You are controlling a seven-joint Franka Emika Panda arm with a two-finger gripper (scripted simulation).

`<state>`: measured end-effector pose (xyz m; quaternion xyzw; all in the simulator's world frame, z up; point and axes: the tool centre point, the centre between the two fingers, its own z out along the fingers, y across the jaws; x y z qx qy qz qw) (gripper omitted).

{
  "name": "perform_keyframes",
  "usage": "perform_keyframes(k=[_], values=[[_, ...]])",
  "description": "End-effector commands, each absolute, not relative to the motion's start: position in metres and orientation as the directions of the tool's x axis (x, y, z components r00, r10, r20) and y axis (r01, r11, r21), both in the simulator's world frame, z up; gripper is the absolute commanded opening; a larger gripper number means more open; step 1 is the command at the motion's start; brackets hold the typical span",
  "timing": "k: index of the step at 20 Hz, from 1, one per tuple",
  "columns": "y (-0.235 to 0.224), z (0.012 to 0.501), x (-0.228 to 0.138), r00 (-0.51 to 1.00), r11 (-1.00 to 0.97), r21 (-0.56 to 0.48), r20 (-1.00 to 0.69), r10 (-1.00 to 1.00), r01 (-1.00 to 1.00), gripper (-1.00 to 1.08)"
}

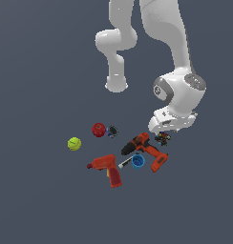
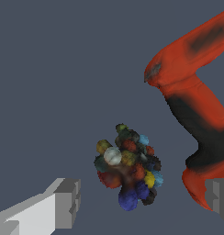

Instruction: Pick up a designated object from a clutter of objects.

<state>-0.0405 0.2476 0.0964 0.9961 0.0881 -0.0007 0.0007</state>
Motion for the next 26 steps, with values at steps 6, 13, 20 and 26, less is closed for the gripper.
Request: perform_keyframes(k=[6, 13, 20, 26], values=[[0.248, 0.088, -0.041, 0.984, -0.984, 0.001, -0.002, 0.176, 0.176, 1.00], [0.248, 0.055, -0.042, 0.984, -0.984, 0.000, -0.001, 0.176, 0.176, 1.00], [0.249, 0.045, -0.041, 0.984, -0.984, 0.000, 0.000, 0.176, 0.176, -1.00], [0.249, 0.045, -0.041, 0.984, -0.984, 0.000, 0.000, 0.176, 0.176, -1.00]])
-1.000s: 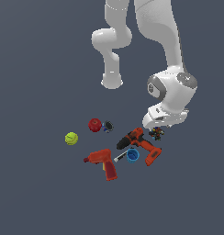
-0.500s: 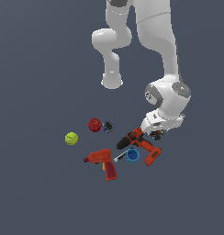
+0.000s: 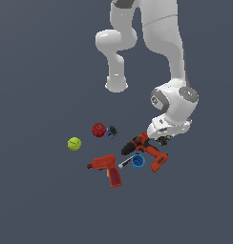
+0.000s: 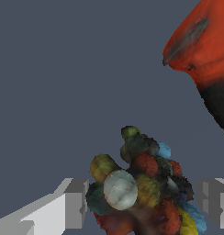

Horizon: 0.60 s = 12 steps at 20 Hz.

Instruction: Pick up a designated object from a clutter of objects.

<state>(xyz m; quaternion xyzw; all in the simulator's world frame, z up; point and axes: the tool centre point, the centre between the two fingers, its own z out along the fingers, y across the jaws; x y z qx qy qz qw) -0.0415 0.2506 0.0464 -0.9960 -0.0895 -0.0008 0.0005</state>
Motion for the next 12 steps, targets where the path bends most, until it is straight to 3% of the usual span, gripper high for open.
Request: perform_keyframes(k=[1, 12], values=[[0.249, 0.045, -0.041, 0.984, -0.984, 0.000, 0.000, 0.176, 0.176, -1.00], [0.240, 0.060, -0.041, 0.984, -0.984, -0.001, 0.002, 0.178, 0.178, -1.00]])
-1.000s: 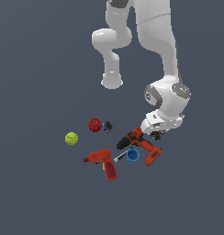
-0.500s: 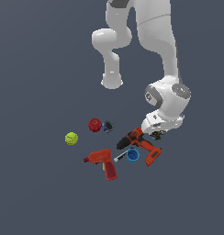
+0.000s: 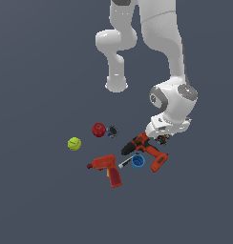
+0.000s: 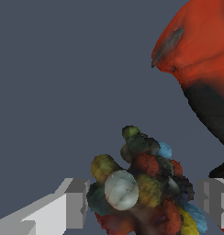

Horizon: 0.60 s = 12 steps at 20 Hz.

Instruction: Pick up a designated object from a clutter of objects.

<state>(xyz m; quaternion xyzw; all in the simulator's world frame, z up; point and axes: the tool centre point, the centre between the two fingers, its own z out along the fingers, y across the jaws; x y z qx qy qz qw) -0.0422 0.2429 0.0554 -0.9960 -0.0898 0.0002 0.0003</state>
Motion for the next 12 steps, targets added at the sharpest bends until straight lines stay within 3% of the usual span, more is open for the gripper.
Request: perform_keyframes(k=[1, 12], values=[[0.237, 0.064, -0.041, 0.984, -0.984, -0.001, 0.002, 0.178, 0.178, -1.00], [0.181, 0.137, -0.040, 0.984, -0.984, -0.001, 0.001, 0.178, 0.178, -1.00]])
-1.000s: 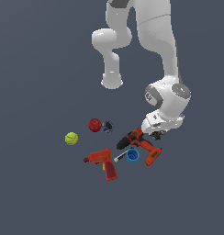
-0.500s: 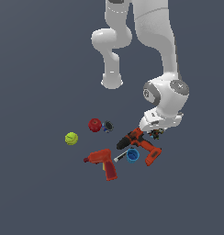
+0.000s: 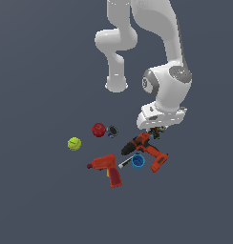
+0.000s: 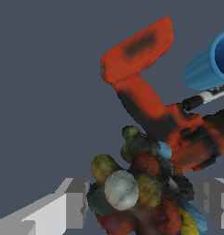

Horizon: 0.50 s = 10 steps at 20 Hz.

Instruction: Pick up a designated object from a clutter of objects.

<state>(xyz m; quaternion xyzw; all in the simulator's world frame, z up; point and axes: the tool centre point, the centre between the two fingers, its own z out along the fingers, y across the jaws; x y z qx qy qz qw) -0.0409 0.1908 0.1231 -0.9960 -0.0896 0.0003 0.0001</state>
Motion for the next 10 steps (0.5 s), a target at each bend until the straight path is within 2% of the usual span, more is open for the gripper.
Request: perform_keyframes(k=[1, 10], values=[[0.174, 0.146, -0.040, 0.984, -0.984, -0.001, 0.001, 0.178, 0.178, -1.00], [0.105, 0.238, -0.038, 0.984, -0.984, -0.005, 0.001, 0.178, 0.178, -1.00]])
